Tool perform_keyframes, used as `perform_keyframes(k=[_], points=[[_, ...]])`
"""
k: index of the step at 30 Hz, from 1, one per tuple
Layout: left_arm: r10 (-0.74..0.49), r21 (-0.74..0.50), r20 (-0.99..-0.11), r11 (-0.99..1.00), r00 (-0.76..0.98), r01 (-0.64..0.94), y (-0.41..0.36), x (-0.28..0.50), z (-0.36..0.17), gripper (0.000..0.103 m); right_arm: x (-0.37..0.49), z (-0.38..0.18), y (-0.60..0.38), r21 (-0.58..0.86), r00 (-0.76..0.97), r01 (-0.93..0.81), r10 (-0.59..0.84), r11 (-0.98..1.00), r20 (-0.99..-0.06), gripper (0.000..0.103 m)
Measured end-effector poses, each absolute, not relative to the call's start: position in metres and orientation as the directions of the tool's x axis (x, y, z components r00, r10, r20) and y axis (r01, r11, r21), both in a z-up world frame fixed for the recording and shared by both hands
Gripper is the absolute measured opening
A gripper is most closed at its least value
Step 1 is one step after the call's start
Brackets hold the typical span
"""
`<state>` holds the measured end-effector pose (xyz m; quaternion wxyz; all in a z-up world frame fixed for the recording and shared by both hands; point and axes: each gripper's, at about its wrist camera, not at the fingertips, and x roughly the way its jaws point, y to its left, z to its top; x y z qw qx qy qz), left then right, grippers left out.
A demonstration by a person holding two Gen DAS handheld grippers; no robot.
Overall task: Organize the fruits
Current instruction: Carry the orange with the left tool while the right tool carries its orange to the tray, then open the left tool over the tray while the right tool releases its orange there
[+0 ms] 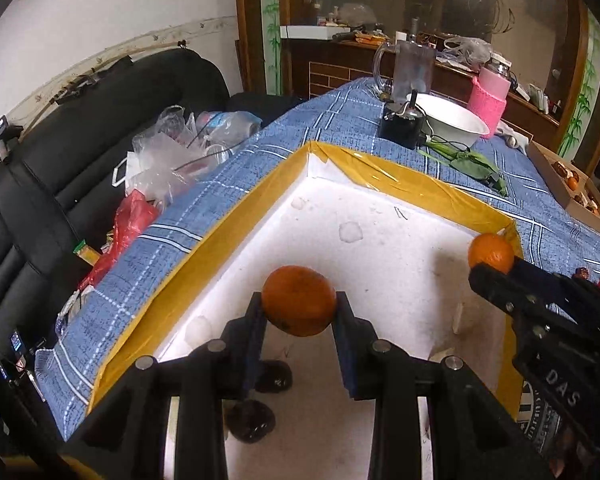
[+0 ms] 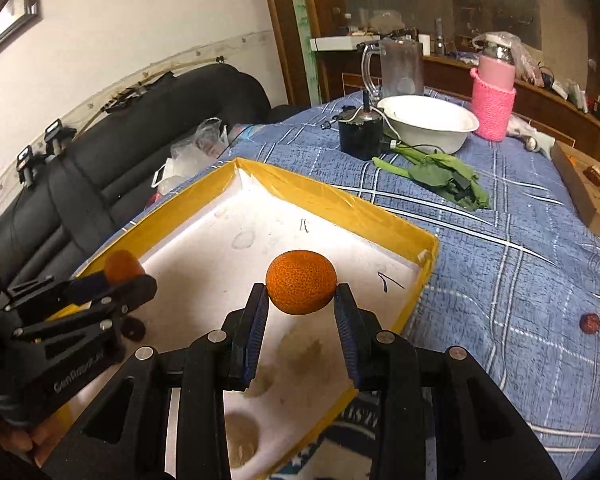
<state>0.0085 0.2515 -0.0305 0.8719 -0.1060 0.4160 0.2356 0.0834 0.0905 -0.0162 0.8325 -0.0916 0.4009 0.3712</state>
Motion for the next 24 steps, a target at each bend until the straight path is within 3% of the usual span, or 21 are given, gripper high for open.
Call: perform_keyframes(k=[24], points=[[0.267, -0.036, -0.843, 0.839, 0.468, -0.544, 0.273, 0.017, -0.050, 0.036, 0.099, -0.035, 0.114, 0.092, 0.353, -0.717, 0.474, 0.691, -0.807, 0.033]])
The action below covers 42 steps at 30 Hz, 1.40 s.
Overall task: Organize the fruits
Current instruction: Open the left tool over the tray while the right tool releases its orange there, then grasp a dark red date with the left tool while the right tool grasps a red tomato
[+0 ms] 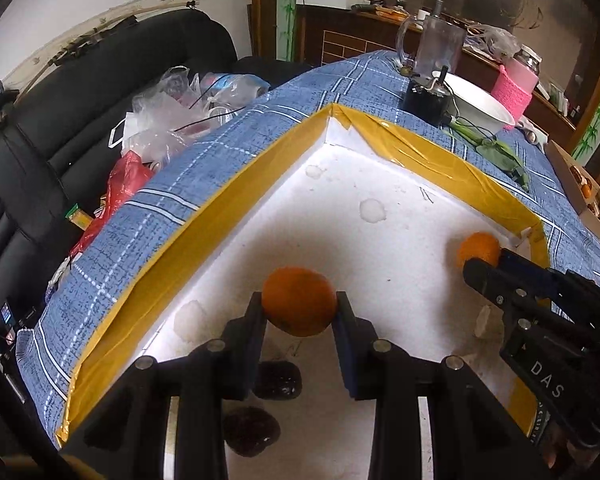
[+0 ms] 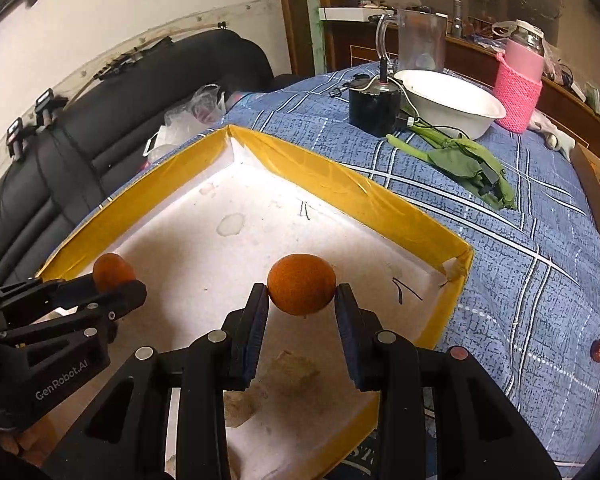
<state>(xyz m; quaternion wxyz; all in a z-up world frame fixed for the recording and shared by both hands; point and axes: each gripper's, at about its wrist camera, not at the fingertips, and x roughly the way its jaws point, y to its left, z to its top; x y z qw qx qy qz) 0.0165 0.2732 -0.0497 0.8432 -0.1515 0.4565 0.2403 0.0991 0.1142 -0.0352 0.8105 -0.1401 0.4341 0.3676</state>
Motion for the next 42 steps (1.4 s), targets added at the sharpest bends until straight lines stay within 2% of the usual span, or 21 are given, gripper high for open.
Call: perform_keyframes(k=[6, 8, 10, 11, 12, 14, 17, 19, 23, 29, 33, 42], points=[[0.270, -0.031, -0.848, 0.834, 0.456, -0.551, 0.276, 0.016, -0.050, 0.036, 0.098, -0.030, 0.117, 0.070, 0.365, -0.723, 0.467, 0.687, -0.805, 0.033], [0.263, -0.028, -0.856, 0.836, 0.444, -0.549, 0.275, 0.016, -0.051, 0.037, 0.098, -0.027, 0.117, 0.075, 0.367, -0.721, 0.472, 0.689, -0.801, 0.041], [0.274, -0.019, -0.856, 0.830, 0.438, -0.557, 0.276, 0.014, -0.051, 0.039, 0.096, -0.022, 0.114, 0.072, 0.374, -0.721, 0.475, 0.689, -0.796, 0.042], [0.283, -0.013, -0.856, 0.826, 0.433, -0.564, 0.276, 0.013, -0.051, 0.050, 0.095, -0.020, 0.113, 0.067, 0.382, -0.720, 0.474, 0.691, -0.794, 0.045], [0.290, -0.009, -0.856, 0.820, 0.428, -0.572, 0.277, 0.011, -0.051, 0.069, 0.093, -0.017, 0.109, 0.068, 0.388, -0.716, 0.478, 0.694, -0.788, 0.046], [0.306, -0.008, -0.845, 0.812, 0.438, -0.584, 0.277, 0.007, -0.048, 0.078, 0.092, -0.013, 0.101, 0.072, 0.398, -0.706, 0.479, 0.704, -0.782, 0.052], [0.311, -0.007, -0.844, 0.808, 0.436, -0.589, 0.277, 0.003, -0.045, 0.083, 0.089, -0.005, 0.086, 0.084, 0.418, -0.692, 0.493, 0.717, -0.763, 0.060], [0.315, -0.005, -0.841, 0.808, 0.439, -0.589, 0.274, 0.000, -0.042, 0.083, 0.087, 0.001, 0.074, 0.089, 0.434, -0.678, 0.494, 0.730, -0.753, 0.073], [0.312, -0.018, -0.833, 0.810, 0.457, -0.586, 0.267, -0.008, -0.036, 0.086, 0.082, 0.010, 0.045, 0.123, 0.446, -0.651, 0.508, 0.749, -0.737, 0.081], [0.332, -0.046, -0.760, 0.830, 0.558, -0.557, 0.235, -0.026, -0.013, 0.087, 0.077, 0.011, -0.025, 0.205, 0.458, -0.558, 0.505, 0.804, -0.732, 0.081], [0.294, -0.052, -0.708, 0.885, 0.643, -0.462, 0.189, -0.028, -0.003, 0.090, 0.070, 0.003, -0.096, 0.231, 0.503, -0.460, 0.466, 0.857, -0.728, 0.081], [0.118, 0.019, -0.731, 0.988, 0.672, -0.153, 0.072, 0.018, -0.022, 0.090, 0.089, -0.021, -0.212, 0.218, 0.566, -0.233, 0.314, 0.948, -0.762, 0.081]])
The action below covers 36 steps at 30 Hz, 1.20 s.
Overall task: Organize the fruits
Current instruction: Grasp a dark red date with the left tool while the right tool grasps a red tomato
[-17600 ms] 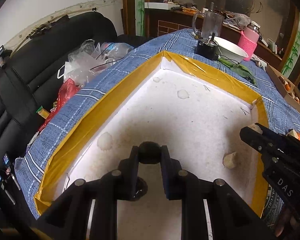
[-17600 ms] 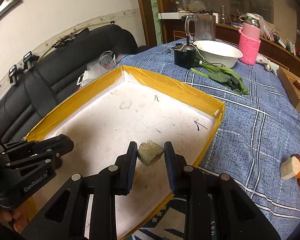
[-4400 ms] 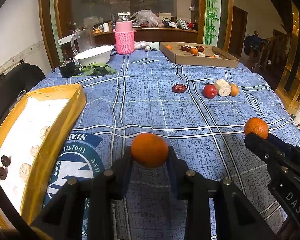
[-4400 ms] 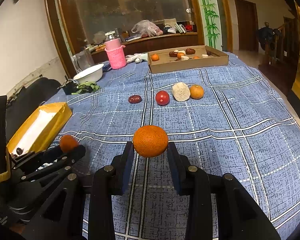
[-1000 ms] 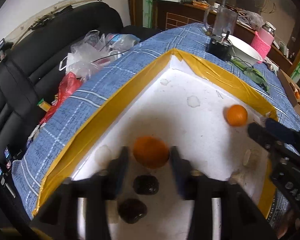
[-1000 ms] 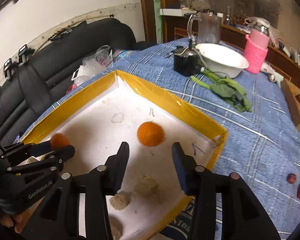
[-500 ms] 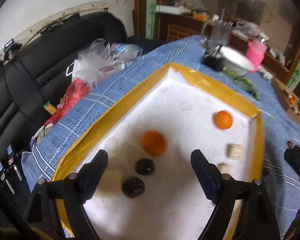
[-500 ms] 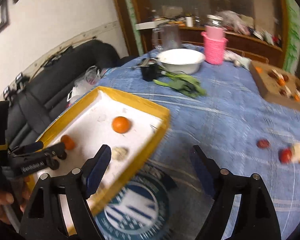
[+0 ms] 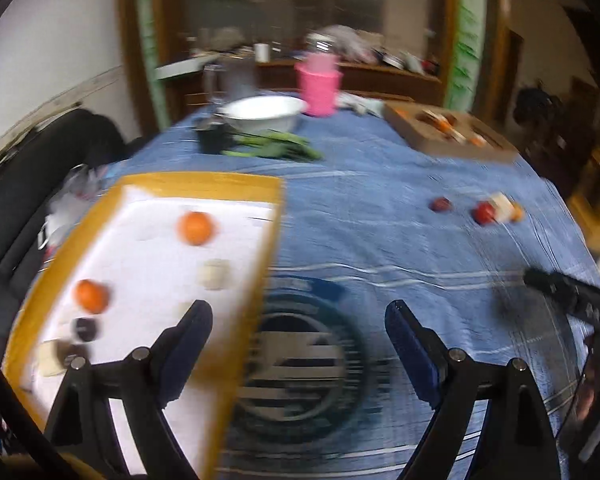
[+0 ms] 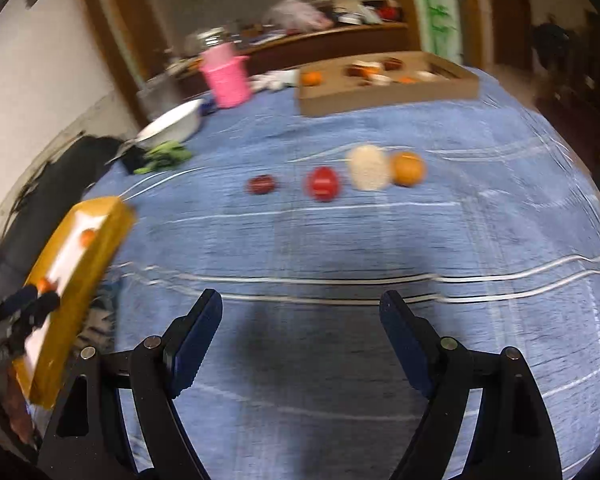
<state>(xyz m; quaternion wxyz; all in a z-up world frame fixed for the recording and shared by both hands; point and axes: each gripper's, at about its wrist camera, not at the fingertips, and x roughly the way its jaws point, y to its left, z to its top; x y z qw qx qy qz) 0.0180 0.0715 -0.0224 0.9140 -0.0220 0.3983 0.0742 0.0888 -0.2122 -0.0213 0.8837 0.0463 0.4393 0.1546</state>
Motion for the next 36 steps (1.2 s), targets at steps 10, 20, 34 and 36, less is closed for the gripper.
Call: perform_keyframes(k=[10, 20, 34, 36], points=[[0.108, 0.046, -0.743, 0.993, 0.660, -0.110, 0.043, 0.058, -0.028, 0.090, 0.170, -0.040, -0.188, 0.189, 0.555, -0.216, 0.280, 0.958, -0.783, 0.045], [0.026, 0.014, -0.748, 1.000, 0.663, -0.024, -0.001, 0.122, -0.041, 0.090, 0.191, -0.047, -0.191, 0.150, 0.573, -0.214, 0.249, 0.965, -0.781, 0.027], [-0.006, 0.038, -0.782, 0.998, 0.623, 0.057, -0.061, 0.184, -0.069, 0.033, 0.160, -0.039, -0.253, 0.199, 0.592, -0.159, 0.255, 0.967, -0.765, 0.028], [-0.007, 0.036, -0.783, 0.998, 0.622, 0.056, -0.059, 0.171, -0.069, 0.033, 0.157, -0.036, -0.249, 0.192, 0.597, -0.166, 0.254, 0.967, -0.761, 0.028]])
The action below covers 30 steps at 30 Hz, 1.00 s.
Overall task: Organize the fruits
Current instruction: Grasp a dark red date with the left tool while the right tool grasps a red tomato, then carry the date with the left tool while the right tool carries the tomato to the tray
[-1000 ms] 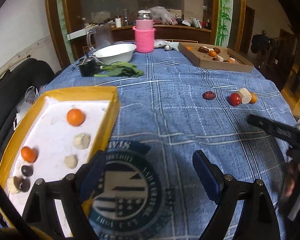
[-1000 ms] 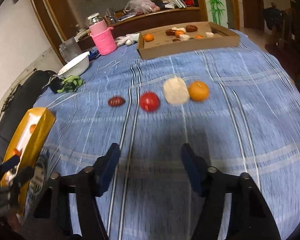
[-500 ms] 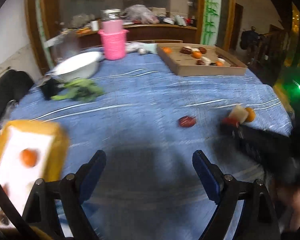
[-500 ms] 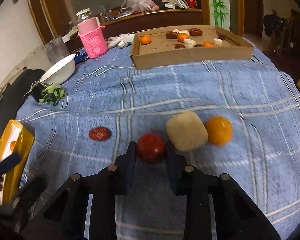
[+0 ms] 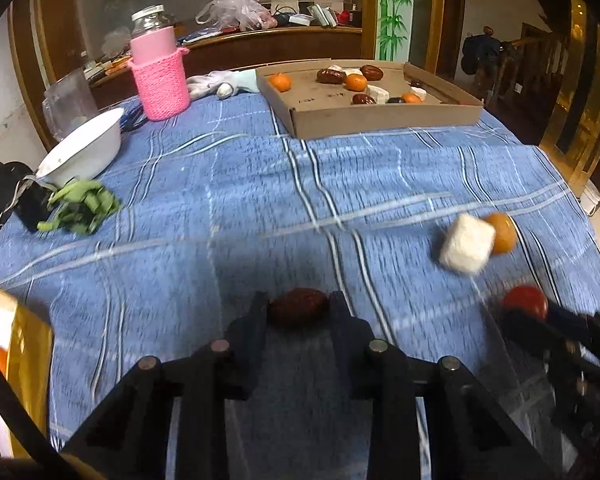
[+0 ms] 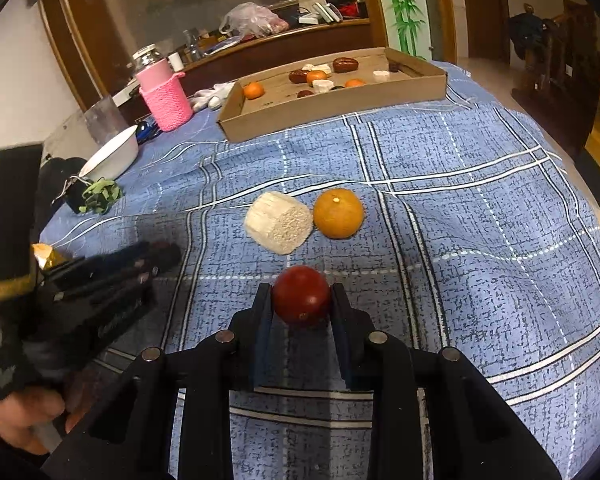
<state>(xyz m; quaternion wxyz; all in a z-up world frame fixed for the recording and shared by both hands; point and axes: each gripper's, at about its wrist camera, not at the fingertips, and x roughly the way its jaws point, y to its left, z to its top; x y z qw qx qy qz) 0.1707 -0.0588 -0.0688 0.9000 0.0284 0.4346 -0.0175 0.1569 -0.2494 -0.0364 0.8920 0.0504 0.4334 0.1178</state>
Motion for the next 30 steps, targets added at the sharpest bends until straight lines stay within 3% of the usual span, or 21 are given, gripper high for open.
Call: perform_keyframes(k=[15, 30], points=[[-0.015, 0.018, -0.723, 0.999, 0.690, 0.042, -0.036, 0.057, -0.050, 0.033, 0.072, -0.018, -0.221, 0.200, 0.668, -0.167, 0.260, 0.965, -0.697, 0.028], [0.015, 0.022, -0.715, 1.000, 0.699, 0.002, -0.026, 0.046, -0.058, 0.033, 0.054, -0.019, -0.201, 0.156, 0.702, -0.200, 0.253, 0.967, -0.666, 0.028]])
